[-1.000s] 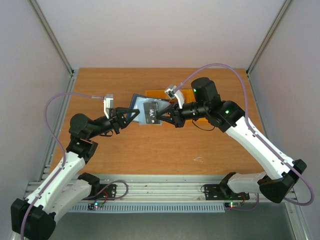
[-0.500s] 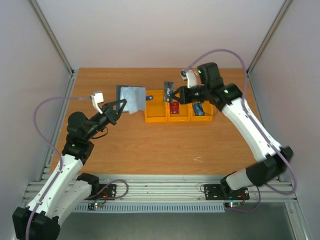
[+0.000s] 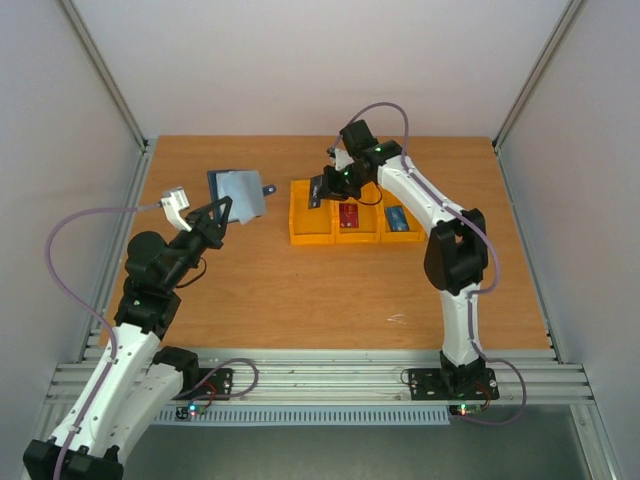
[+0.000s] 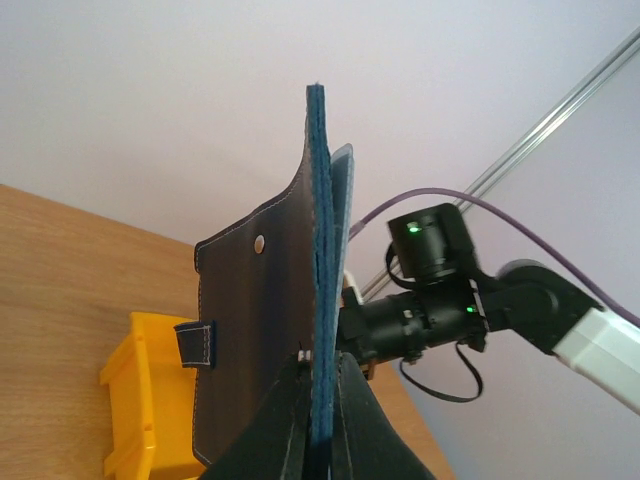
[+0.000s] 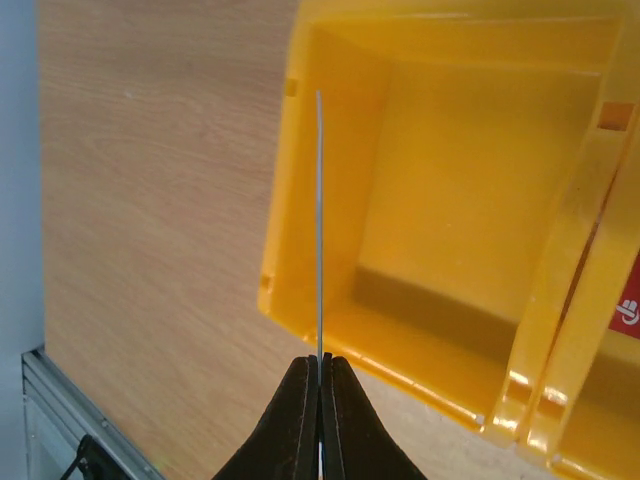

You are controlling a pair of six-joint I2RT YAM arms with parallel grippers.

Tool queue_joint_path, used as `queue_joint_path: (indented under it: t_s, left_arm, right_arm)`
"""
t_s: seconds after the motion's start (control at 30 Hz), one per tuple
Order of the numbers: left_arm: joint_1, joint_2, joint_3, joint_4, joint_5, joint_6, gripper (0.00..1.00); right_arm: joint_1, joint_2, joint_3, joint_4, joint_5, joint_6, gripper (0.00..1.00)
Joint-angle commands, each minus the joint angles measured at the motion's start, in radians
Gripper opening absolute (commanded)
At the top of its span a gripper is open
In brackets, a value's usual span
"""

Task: Take the credit cards out of the card holder

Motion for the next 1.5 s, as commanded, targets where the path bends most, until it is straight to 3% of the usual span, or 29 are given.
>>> queue_joint_path:
  t_s: [0.0, 0.53, 0.7, 0.8, 0.9, 1.13, 1.23, 1.33, 1.47]
  left_arm:
    - [0.007, -0.011, 0.006, 0.038, -0.021, 0.011, 0.00]
    - [0.008, -0.004, -0.007, 0.043, -0.019, -0.003, 0.00]
    - [0.008, -0.004, -0.006, 0.050, -0.034, 0.004, 0.00]
    - [0.008, -0.002, -0.009, 0.050, -0.032, 0.002, 0.00]
    - [0.008, -0.001, -0.008, 0.051, -0.032, -0.003, 0.00]
    - [0.009, 0.010, -0.001, 0.065, -0.012, -0.006, 0.00]
    - [0.008, 0.019, 0.004, 0.098, 0.021, -0.012, 0.00]
    - [0.009, 0.032, 0.006, 0.177, 0.100, -0.015, 0.00]
    - [0.008, 0.079, 0.023, 0.347, 0.285, -0.042, 0.00]
  right_arm:
    - [0.011, 0.083, 0.110, -0.092, -0.008, 0.032, 0.01]
    - [0.048, 0.292, 0.237, -0.140, 0.055, 0.073, 0.01]
    - [0.048, 0.344, 0.308, -0.195, 0.083, 0.056, 0.08]
    - [0.050, 0.347, 0.333, -0.217, 0.113, 0.019, 0.19]
    - [0.056, 0.325, 0.355, -0.243, 0.183, -0.001, 0.25]
    - [0.099, 0.187, 0.480, -0.322, 0.352, -0.130, 0.32]
    - [0.119, 0.061, 0.454, -0.312, 0.341, -0.207, 0.36]
    - [0.130, -0.150, 0.254, -0.177, 0.218, -0.298, 0.40]
    - [0.128, -0.546, -0.165, 0.113, 0.049, -0.358, 0.48]
